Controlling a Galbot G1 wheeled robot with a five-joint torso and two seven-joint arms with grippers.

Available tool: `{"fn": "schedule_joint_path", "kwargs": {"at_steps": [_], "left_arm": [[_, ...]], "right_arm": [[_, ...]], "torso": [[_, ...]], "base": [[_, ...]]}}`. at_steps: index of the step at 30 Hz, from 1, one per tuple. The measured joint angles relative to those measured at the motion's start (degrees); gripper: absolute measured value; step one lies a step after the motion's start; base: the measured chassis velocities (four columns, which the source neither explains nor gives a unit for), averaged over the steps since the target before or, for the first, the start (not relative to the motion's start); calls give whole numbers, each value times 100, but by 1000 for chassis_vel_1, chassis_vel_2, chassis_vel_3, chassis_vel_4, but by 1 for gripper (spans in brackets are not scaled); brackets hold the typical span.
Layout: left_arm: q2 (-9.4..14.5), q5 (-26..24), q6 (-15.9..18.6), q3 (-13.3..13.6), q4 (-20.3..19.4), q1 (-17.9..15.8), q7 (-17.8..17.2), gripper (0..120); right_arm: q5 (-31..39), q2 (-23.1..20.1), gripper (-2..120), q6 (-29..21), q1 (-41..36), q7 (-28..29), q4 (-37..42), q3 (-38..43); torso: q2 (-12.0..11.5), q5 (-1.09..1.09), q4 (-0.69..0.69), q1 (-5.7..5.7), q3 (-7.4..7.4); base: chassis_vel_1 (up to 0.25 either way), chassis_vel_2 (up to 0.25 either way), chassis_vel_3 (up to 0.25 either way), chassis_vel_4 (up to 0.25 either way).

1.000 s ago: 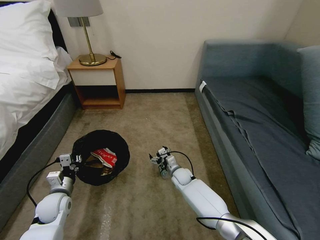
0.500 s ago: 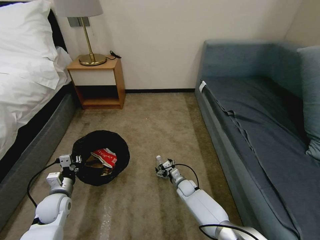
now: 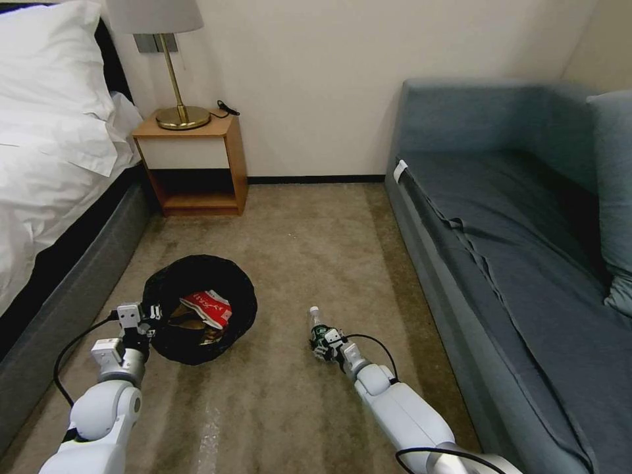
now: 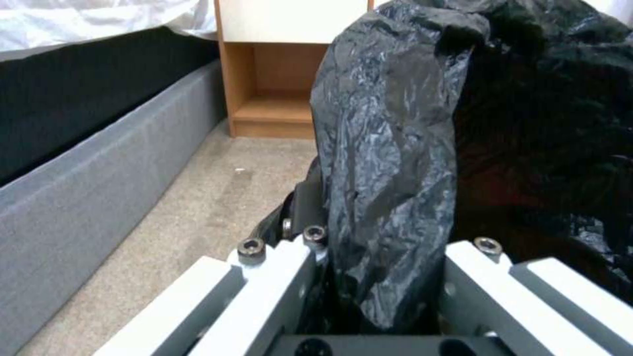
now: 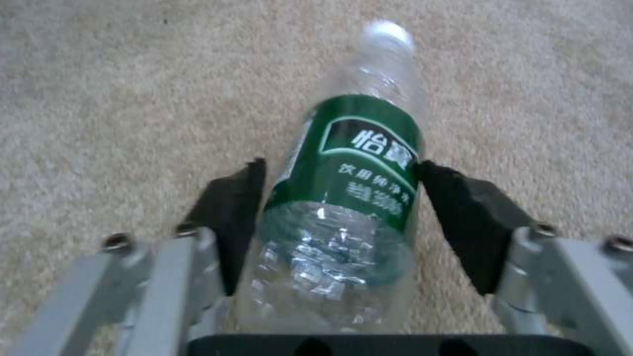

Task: Pick up the trash bin, then pick up the garbage on the floor and place it into the trash bin.

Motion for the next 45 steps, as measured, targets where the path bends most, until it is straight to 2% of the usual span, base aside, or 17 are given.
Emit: {"fn": "schedule_joint_path", "kwargs": {"at_steps": [1, 3, 4, 7, 9, 15, 25, 35, 43, 45], "left_arm": [[0, 0, 0, 0, 0, 0, 0, 4], [-3, 0, 9, 8, -25, 6, 0, 4], [-2, 0, 10, 9, -35, 18, 0, 4], [-2, 0, 13, 9, -49, 32, -1, 4], [2, 0, 17, 8, -89, 58, -1, 4], [23, -19, 23, -10, -157, 107, -4, 4], [19, -32, 6, -21, -210, 187, -12, 4], [-39, 21, -54, 62, -155, 169, -22, 4], [-17, 51, -54, 104, -151, 158, -25, 4], [-11, 50, -54, 106, -151, 141, -27, 4]], "right_arm": [[0, 0, 59, 0, 0, 0, 0, 0], [-4, -21, 51, 27, -51, -14, 12, 35], [-6, -35, 42, 38, -83, -19, 45, 56], [-6, -49, 38, 48, -107, -23, 64, 69], [-9, -65, 26, 62, -141, -55, 84, 101], [-14, -72, 14, 89, -212, -54, 161, 138], [-263, -173, 13, 295, -299, 26, 473, 372], [-718, -589, 13, 574, -123, 35, 1426, 468], [-441, -870, 13, 591, 74, -24, 2331, 294], [-60, -1074, 13, 486, 80, -63, 3070, -44]], "torso": [[0, 0, 0, 0, 0], [0, 0, 0, 0, 0], [0, 0, 0, 0, 0], [0, 0, 1, 0, 0], [0, 0, 0, 0, 0], [0, 0, 0, 0, 0], [-1, 0, 0, 0, 0], [-1, 0, 0, 0, 1], [-1, -1, 0, 0, 1], [-1, -1, 0, 0, 0]], "base": [[0, 0, 0, 0], [0, 0, 0, 0], [0, 0, 0, 0], [0, 0, 0, 0], [0, 0, 0, 0], [0, 0, 0, 0], [0, 0, 0, 0], [0, 0, 0, 0], [0, 0, 0, 0], [0, 0, 0, 0]]}}
